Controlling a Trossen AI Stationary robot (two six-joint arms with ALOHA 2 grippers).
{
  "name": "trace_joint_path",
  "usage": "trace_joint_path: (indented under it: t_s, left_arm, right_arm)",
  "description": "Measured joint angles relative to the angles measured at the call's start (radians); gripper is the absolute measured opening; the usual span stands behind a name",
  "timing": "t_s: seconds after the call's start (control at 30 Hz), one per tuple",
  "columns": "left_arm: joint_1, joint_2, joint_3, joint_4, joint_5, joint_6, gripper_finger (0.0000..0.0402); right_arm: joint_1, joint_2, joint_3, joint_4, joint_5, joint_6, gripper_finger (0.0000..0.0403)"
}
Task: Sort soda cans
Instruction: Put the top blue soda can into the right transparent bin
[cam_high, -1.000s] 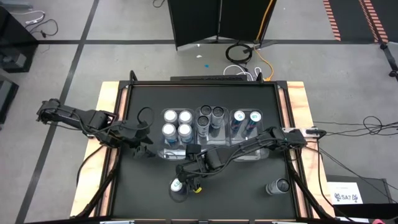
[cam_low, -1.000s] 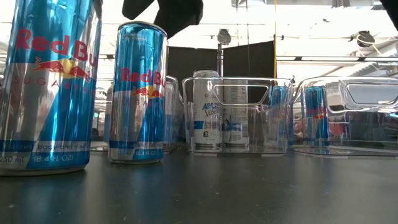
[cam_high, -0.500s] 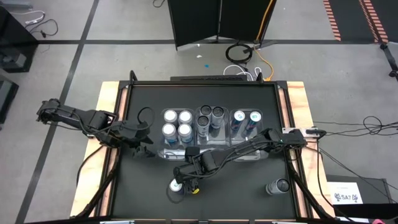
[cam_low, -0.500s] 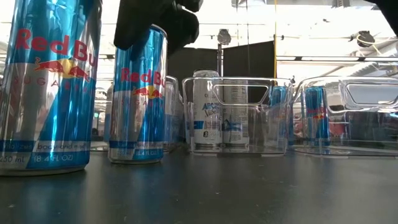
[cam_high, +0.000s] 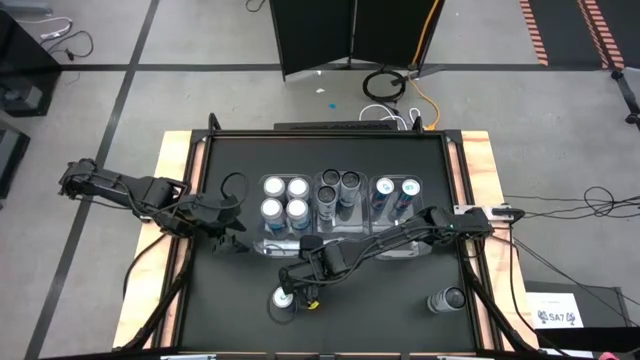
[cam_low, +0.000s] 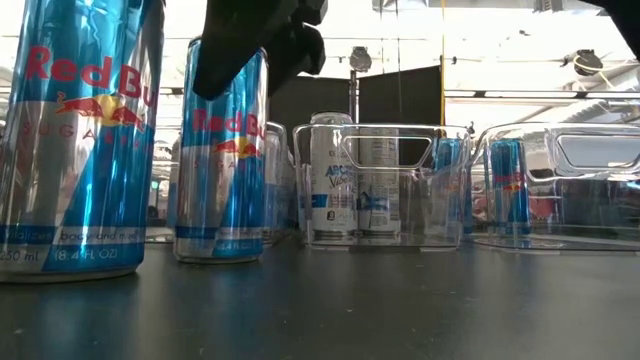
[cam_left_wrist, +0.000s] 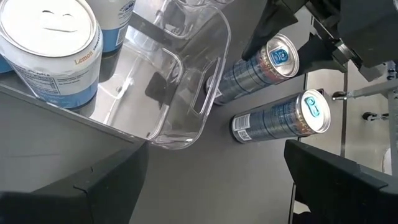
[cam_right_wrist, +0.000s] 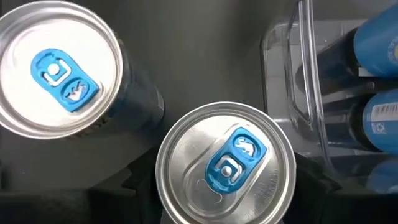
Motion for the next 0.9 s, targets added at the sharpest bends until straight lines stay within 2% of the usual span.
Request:
trace_joint_path:
  t_s: [0.17,0.4,0.6,0.77,0.83,0.9]
  left_arm:
    - [0.000,0.000,0.000,0.000,0.000,0.001,0.0382]
    - [0.000,0.000,0.000,0.000,0.000,0.028,0.0382]
    - [0.000,0.000,0.000,0.001,0.000,0.047,0.0382]
    - [0.000,0.000,0.000,0.003,0.000,0.047,0.0382]
    - [0.000,0.000,0.000,0.003,0.000,0.047,0.0382]
    - [0.000,0.000,0.000,0.003,0.000,0.047,0.0382]
  right_arm:
    - [0.007,0.000,0.031,-0.069,-0.008,0.054,0.0220]
    - [0.047,-0.017,0.099,-0.200,0.045,0.211,0.0220]
    - [0.124,-0.106,0.088,-0.335,0.099,0.586,0.0220]
    - [0.247,-0.168,0.087,-0.489,0.266,0.897,0.0220]
    - [0.293,-0.191,0.087,-0.542,0.300,1.039,0.0220]
    - [0.323,-0.223,0.056,-0.535,0.331,1.089,0.0220]
